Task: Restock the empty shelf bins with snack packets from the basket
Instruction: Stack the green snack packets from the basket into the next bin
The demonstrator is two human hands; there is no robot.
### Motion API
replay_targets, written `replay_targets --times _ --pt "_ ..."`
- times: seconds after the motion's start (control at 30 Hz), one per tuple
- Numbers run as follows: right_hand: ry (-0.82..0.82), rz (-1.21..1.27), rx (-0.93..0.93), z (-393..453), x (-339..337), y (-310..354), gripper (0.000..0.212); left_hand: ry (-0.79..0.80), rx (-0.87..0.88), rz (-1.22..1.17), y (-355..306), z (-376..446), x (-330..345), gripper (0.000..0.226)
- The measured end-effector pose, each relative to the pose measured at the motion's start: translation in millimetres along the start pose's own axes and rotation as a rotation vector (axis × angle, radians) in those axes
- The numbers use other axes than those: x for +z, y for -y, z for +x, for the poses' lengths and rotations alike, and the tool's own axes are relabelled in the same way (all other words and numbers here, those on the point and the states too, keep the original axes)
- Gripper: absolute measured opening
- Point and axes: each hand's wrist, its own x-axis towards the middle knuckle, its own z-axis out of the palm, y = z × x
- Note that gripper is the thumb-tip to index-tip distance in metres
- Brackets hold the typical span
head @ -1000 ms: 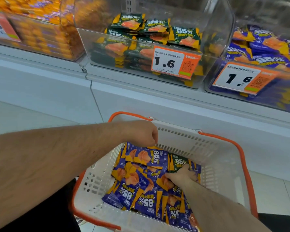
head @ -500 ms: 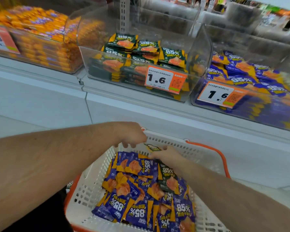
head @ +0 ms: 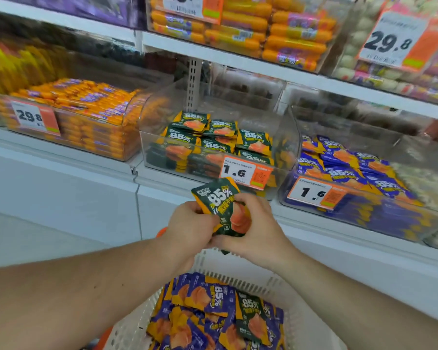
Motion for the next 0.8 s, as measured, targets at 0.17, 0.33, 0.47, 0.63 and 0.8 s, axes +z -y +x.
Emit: replay_targets --times 0.17,0.33,0.47,0.63,0.8 --pt "-0.204 -0.203 -0.106 -0.1 -17.1 17.1 0.093 0.021 0.252 0.045 -22.5 -3.1 -0.3 0.024" --pt "-0.349 -0.268 -0.16 21.1 -25.1 36.8 0.062 -0.024 0.407 0.032 -51.9 11.8 0.7 0.017" --pt "-0.346 -0.201 -0.074 58.8 -47.3 56.7 0.061 -0.028 0.44 0.092 -74.7 33.5 -2.5 0.014" --pt "-0.314 -0.355 0.205 142.9 -73.2 60.1 0.083 -0.186 0.634 0.702 -76.2 66.3 -13.7 0.033" --pt "-0.277 -0.516 0.475 208.5 -76.5 34.1 0.091 -0.319 0.849 0.846 -62.7 82.6 -9.7 0.044"
